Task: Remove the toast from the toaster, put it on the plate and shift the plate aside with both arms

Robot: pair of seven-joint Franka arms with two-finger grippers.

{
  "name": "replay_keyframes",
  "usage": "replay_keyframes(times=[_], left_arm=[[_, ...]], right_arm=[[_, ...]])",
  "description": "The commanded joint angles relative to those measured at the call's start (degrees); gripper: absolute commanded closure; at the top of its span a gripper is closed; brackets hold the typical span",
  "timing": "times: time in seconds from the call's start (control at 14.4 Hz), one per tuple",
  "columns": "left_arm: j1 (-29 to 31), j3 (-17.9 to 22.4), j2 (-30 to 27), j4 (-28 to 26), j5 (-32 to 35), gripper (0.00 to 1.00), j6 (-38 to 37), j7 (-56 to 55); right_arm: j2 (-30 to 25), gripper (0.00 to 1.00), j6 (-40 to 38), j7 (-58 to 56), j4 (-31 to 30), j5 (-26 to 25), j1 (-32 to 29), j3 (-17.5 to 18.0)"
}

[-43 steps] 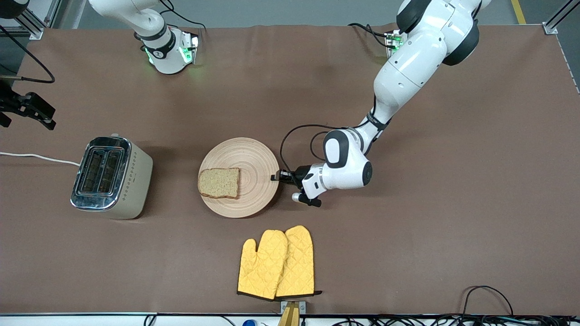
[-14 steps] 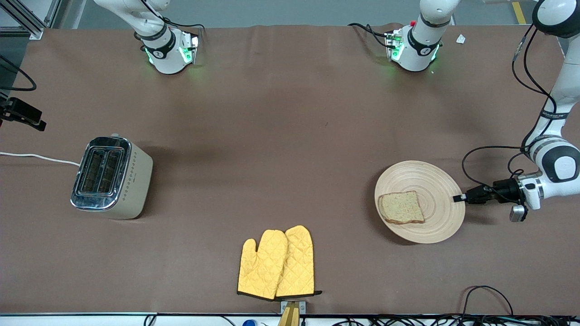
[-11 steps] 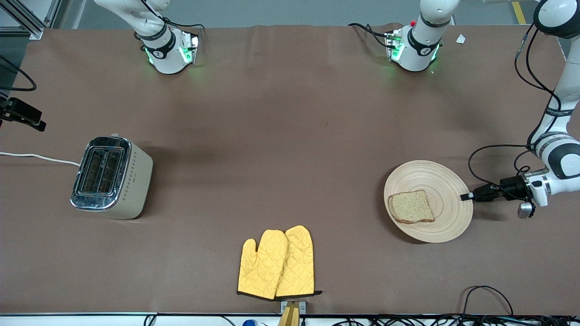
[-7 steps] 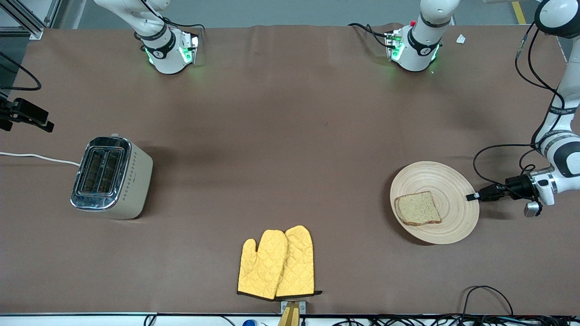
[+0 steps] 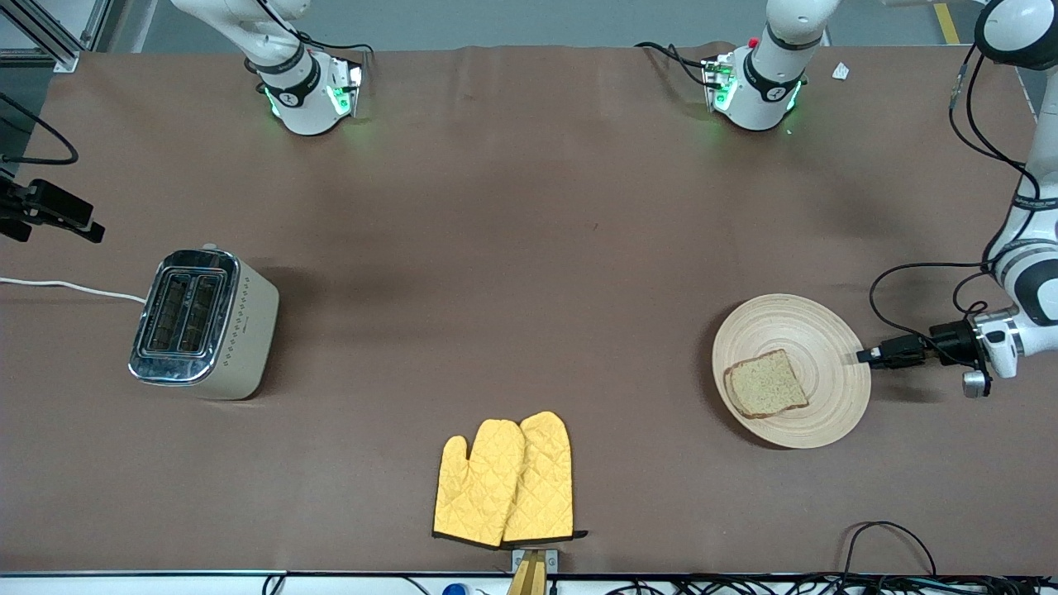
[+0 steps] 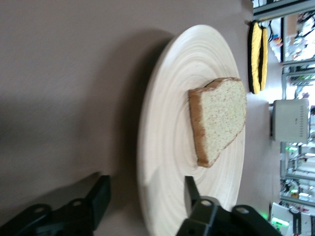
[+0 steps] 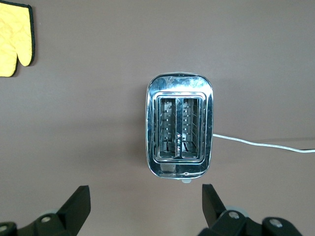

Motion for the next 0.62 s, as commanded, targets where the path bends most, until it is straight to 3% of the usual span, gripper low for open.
replay_keyframes(times=[0.0, 0.28, 0.56], left_arm=[[-0.9, -6.0, -3.5, 3.1, 6.8, 0.0, -5.3, -10.1], [-1.0, -16.4, -13.6, 4.1, 17.2, 0.0, -10.6, -30.4], [-1.1, -25.7, -23.1, 4.0, 19.1, 0.0, -18.0, -48.8]], right_arm=[[-0.6, 0.0, 0.5, -0.6, -1.2, 0.0, -1.0, 0.8], [-0.6, 0.0, 0.6, -0.6, -1.2, 0.0, -1.1, 0.8], [-0.5, 0.0, 0.4, -0.6, -1.4, -0.1, -1.1, 0.8]])
